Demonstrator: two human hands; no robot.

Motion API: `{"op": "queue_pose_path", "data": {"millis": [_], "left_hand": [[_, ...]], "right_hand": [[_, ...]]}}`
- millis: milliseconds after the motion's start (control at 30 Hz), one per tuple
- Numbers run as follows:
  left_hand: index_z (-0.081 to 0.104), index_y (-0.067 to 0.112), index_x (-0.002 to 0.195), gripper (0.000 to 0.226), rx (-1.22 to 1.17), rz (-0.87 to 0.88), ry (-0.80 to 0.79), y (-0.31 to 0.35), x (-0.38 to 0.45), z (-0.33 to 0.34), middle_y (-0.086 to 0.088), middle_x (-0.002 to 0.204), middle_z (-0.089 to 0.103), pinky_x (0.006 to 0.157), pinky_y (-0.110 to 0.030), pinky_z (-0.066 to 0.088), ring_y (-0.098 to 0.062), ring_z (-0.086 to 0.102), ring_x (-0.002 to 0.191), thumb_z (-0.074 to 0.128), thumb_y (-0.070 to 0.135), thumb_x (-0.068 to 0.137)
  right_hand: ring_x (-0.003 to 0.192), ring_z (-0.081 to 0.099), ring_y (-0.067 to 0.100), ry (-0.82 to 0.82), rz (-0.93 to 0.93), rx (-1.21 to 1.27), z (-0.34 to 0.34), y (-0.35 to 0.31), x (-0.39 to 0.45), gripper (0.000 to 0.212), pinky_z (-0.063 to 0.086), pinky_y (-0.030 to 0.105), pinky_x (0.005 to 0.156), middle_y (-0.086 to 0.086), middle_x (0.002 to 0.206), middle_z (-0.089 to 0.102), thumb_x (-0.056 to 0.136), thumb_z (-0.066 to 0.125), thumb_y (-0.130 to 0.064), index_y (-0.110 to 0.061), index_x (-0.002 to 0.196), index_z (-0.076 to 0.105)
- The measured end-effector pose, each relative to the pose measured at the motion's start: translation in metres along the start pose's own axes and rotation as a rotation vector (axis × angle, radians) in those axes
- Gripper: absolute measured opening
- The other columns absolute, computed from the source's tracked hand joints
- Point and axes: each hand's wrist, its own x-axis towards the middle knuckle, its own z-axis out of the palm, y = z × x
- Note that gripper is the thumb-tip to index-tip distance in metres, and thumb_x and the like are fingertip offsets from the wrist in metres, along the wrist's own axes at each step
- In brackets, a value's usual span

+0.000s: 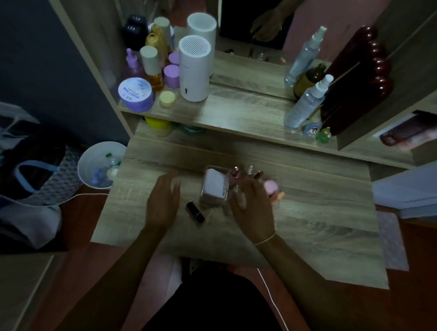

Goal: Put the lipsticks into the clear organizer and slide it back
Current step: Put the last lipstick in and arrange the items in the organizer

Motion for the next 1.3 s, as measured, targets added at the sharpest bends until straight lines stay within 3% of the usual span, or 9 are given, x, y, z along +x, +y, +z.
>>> {"op": "queue_pose_path", "data": {"millis": [133, 233, 333, 467, 633, 833, 933, 1133, 1300], "left_hand": [[0.041, 0.001, 0.134, 0.052, 0.282, 0.033, -0.095, -0.038, -0.018, -0.01, -0.025, 0.138, 0.047, 0.107, -0.049, 0.034, -0.037, 0.043, 0.129, 0.042, 0.033, 0.094], [0.033, 0.0, 0.14, 0.067, 0.473, -0.009, -0.172, -0.051, -0.03, -0.011, -0.028, 0.148, 0.033, 0.109, -0.058, 0.027, -0.043, 0.03, 0.137, 0.026, 0.049, 0.094], [0.03, 0.001, 0.142, 0.071, 0.518, -0.036, -0.2, -0.056, -0.036, -0.008, -0.029, 0.148, 0.031, 0.11, -0.059, 0.027, -0.043, 0.029, 0.137, 0.019, 0.053, 0.094], [0.029, 0.005, 0.143, 0.066, 0.521, -0.06, -0.186, -0.059, -0.036, -0.005, -0.025, 0.15, 0.03, 0.113, -0.056, 0.025, -0.039, 0.027, 0.14, 0.029, 0.048, 0.094], [0.022, 0.01, 0.145, 0.067, 0.515, -0.077, -0.22, -0.065, -0.035, -0.003, -0.02, 0.154, 0.024, 0.115, -0.054, 0.022, -0.034, 0.02, 0.143, 0.035, 0.051, 0.093], [0.021, 0.012, 0.146, 0.068, 0.53, -0.088, -0.232, -0.067, -0.034, -0.002, -0.018, 0.154, 0.024, 0.116, -0.052, 0.022, -0.033, 0.02, 0.143, 0.033, 0.053, 0.093], [0.021, 0.013, 0.145, 0.067, 0.533, -0.086, -0.23, -0.067, -0.034, -0.002, -0.018, 0.154, 0.025, 0.116, -0.052, 0.021, -0.032, 0.02, 0.143, 0.032, 0.053, 0.093], [0.023, 0.012, 0.145, 0.067, 0.532, -0.065, -0.2, -0.065, -0.033, -0.001, -0.02, 0.152, 0.029, 0.114, -0.053, 0.023, -0.035, 0.025, 0.141, 0.03, 0.053, 0.092], [0.022, 0.01, 0.145, 0.07, 0.53, -0.035, -0.21, -0.064, -0.033, -0.002, -0.022, 0.153, 0.027, 0.114, -0.056, 0.02, -0.038, 0.022, 0.141, 0.028, 0.053, 0.09]], "right_hand": [[0.092, 0.06, 0.028, -0.27, -0.135, 0.021, 0.039, -0.017, -0.015, 0.021, 0.052, 0.037, 0.079, 0.009, 0.1, 0.065, 0.086, 0.054, -0.017, -0.015, 0.106, 0.062], [0.09, 0.06, 0.028, -0.415, -0.138, -0.017, 0.063, -0.022, -0.016, 0.02, 0.054, 0.042, 0.073, 0.01, 0.102, 0.064, 0.09, 0.052, -0.023, -0.015, 0.106, 0.061], [0.097, 0.058, 0.027, -0.506, -0.086, -0.034, 0.08, -0.022, -0.018, 0.022, 0.052, 0.045, 0.08, 0.01, 0.109, 0.06, 0.093, 0.055, -0.024, -0.013, 0.11, 0.061], [0.101, 0.058, 0.032, -0.52, -0.008, -0.068, 0.091, -0.023, -0.023, 0.026, 0.05, 0.044, 0.085, 0.015, 0.113, 0.06, 0.091, 0.058, -0.023, -0.011, 0.114, 0.062], [0.096, 0.06, 0.03, -0.503, 0.024, -0.096, 0.097, -0.024, -0.021, 0.023, 0.047, 0.037, 0.08, 0.014, 0.108, 0.061, 0.092, 0.057, -0.022, -0.011, 0.112, 0.06], [0.125, 0.051, 0.028, -0.549, 0.104, 0.008, 0.095, -0.015, -0.023, 0.042, 0.04, 0.04, 0.103, 0.011, 0.135, 0.056, 0.094, 0.055, -0.026, -0.015, 0.134, 0.048], [0.121, 0.055, 0.024, -0.482, 0.117, 0.055, 0.087, -0.012, -0.027, 0.043, 0.046, 0.039, 0.101, 0.008, 0.134, 0.057, 0.092, 0.06, -0.03, -0.017, 0.131, 0.05], [0.112, 0.058, 0.013, -0.352, 0.085, 0.085, 0.06, -0.005, -0.037, 0.042, 0.045, 0.019, 0.088, 0.0, 0.127, 0.06, 0.088, 0.065, -0.024, -0.026, 0.128, 0.053], [0.095, 0.066, 0.024, -0.243, 0.131, 0.067, 0.041, -0.002, -0.043, 0.037, 0.054, 0.032, 0.077, 0.009, 0.11, 0.065, 0.081, 0.07, -0.012, -0.013, 0.117, 0.062]]}}
